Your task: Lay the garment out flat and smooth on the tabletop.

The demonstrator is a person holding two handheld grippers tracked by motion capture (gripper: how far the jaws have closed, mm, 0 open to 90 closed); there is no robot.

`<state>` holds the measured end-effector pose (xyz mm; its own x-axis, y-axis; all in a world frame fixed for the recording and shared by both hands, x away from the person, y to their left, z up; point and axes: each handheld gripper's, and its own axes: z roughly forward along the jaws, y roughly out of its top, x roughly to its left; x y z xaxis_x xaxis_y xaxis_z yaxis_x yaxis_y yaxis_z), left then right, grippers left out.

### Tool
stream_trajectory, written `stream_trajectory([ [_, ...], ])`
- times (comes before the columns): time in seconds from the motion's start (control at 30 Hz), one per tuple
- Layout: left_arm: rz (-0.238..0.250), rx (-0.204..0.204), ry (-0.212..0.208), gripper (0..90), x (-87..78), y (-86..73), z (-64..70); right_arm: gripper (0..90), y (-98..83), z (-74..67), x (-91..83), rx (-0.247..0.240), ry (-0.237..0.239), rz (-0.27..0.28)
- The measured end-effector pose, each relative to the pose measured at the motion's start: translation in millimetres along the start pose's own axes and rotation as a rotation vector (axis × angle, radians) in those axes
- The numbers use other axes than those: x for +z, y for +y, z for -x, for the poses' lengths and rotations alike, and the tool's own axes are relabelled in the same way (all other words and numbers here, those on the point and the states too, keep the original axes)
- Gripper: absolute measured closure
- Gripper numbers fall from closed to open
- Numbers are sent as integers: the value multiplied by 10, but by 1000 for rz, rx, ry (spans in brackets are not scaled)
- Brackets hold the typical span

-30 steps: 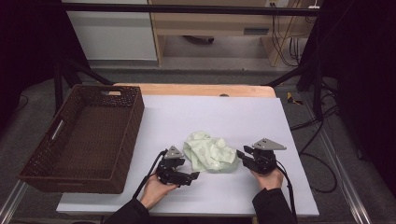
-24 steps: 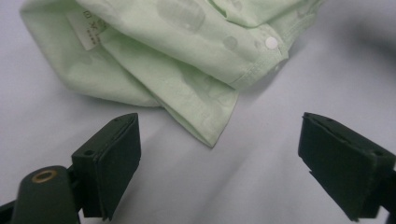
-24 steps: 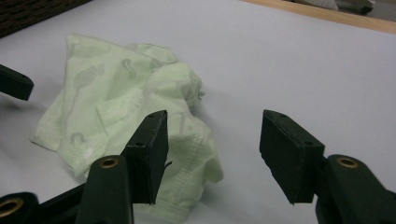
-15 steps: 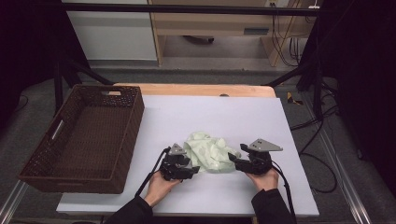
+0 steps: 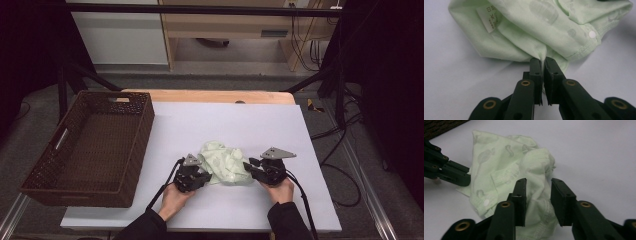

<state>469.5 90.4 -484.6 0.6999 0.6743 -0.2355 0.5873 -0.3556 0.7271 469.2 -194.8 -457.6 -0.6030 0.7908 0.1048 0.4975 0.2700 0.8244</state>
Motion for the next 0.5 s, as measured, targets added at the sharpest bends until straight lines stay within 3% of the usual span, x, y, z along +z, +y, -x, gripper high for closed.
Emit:
stream_trajectory([
  [0.13,9,6,-15,862,-30,-4,2,862,23,37,-28,24,35,-2],
  [0.3,23,15,-56,863,-205,-38,53,881,100,72,-109,26,39,30],
  [0.5,26,36,-108,861,-408,-123,190,881,315,140,-113,4,-4,96],
])
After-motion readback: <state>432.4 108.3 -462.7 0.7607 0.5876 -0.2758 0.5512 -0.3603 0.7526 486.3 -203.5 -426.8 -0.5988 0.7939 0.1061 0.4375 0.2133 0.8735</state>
